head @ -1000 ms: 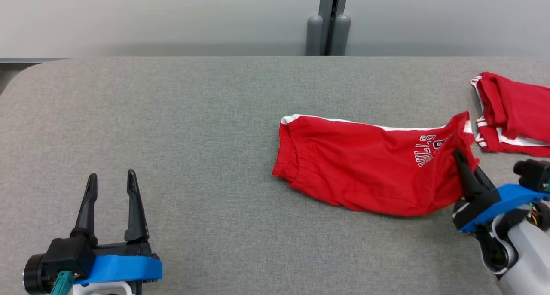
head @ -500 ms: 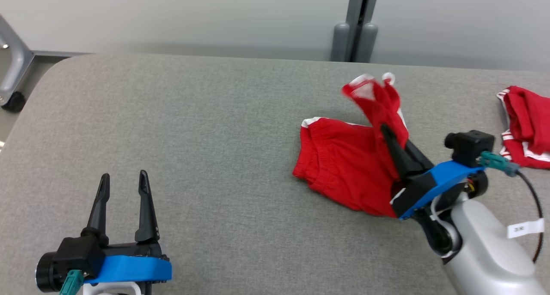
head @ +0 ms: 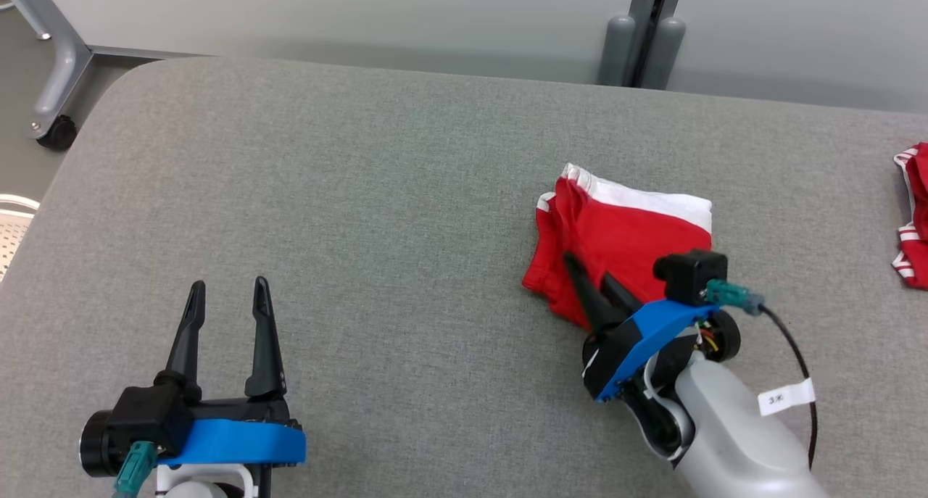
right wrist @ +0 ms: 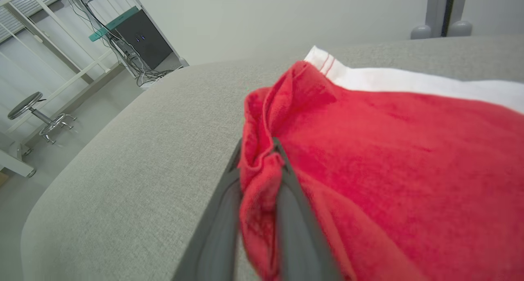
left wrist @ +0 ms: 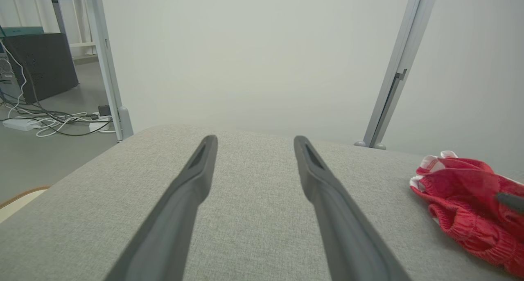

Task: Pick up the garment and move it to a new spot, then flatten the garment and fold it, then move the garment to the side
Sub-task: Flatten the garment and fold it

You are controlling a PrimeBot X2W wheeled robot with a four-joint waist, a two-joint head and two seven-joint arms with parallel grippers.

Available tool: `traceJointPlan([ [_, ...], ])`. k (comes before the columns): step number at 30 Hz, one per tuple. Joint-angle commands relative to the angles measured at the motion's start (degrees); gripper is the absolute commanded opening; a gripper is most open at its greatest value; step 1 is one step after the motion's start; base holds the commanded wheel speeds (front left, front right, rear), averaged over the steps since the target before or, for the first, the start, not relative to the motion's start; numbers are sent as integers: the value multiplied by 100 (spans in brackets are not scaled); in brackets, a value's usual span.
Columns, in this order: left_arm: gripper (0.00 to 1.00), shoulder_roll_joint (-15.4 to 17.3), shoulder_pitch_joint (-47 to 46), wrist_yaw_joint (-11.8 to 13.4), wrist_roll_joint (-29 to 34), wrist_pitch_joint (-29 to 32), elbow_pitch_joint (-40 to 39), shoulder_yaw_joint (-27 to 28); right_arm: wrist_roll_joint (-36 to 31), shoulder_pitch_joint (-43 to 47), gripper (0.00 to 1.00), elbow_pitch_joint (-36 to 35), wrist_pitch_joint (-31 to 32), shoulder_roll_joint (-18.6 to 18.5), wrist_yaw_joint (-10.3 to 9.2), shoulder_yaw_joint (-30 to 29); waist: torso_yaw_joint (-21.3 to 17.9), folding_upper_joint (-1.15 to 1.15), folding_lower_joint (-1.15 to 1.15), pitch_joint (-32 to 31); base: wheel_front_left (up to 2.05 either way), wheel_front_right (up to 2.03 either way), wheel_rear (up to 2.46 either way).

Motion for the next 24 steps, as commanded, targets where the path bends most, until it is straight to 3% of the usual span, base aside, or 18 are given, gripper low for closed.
traceJointPlan([
  [1, 100, -5, -100, 3, -32, -15, 2, -27, 18, -73, 100, 50, -102, 36, 3, 84, 7, -1, -1, -9, 0, 0, 0],
  [7, 100, -6, -23, -5, 14, -15, 20, 21, -88, -72, 100, 12, -618, -138, 2, 239, -51, -1, -1, -68, 0, 0, 0],
  [15, 100, -5, -15, -13, 26, -15, -4, 46, -379, 184, 100, -389, -777, -702, 2, -587, -182, -1, -1, -36, 0, 0, 0],
  [16, 100, -5, -24, -12, 25, -15, -3, 31, -421, 194, 64, -386, -777, -725, 2, -676, -184, -1, -1, -29, 0, 0, 0],
  [17, 100, -5, -36, -11, 26, -15, -3, 19, -444, 207, 0, -380, -780, -729, 3, -757, -183, -1, -1, -21, 0, 0, 0],
  [24, 100, -4, -150, -37, 49, -15, 27, -64, -858, 93, 0, 202, -783, -542, 2, -756, -77, -1, -1, 35, 0, 0, 0],
])
